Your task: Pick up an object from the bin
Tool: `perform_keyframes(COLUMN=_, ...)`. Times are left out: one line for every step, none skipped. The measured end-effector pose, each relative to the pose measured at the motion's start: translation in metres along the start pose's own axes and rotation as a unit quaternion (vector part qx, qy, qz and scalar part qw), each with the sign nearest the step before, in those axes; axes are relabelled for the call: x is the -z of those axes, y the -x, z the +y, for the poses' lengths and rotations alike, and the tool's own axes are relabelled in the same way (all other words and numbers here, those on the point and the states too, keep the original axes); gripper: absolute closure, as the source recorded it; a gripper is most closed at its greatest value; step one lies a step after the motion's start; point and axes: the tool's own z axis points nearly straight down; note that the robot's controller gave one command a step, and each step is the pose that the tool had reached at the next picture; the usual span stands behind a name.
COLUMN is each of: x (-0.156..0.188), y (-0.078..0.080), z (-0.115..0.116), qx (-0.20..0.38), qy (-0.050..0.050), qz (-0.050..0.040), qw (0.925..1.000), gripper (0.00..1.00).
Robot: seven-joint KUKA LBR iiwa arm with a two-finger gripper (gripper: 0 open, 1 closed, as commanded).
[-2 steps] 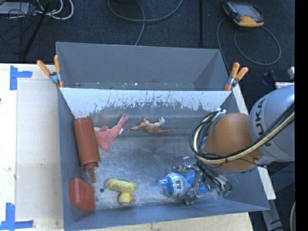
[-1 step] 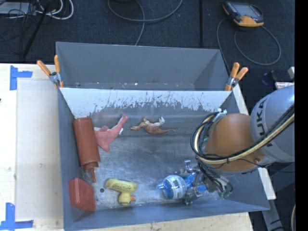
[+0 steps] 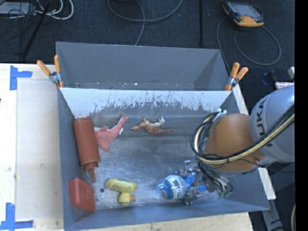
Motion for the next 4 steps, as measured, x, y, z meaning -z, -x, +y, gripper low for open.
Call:
perform_keyframes(x=0.004, y=-0.001, z=0.000, qx=0.000, qy=0.001, qz=0.0027, qw=1.0000, gripper=1.00)
perform_keyframes(x=0.016, y=-0.002, z=0.001, qx=0.001, qy=0.001, qz=0.0059, qw=1.0000, gripper=1.00)
perform_keyframes(x=0.019, y=-0.002, z=0.001, qx=0.002, qy=0.001, qz=0.0076, qw=1.0000, gripper=1.00)
perform_keyframes(x=0.103, y=0.001, z=0.001, qx=0.001, qy=0.001, qz=0.0040, qw=1.0000, gripper=1.00)
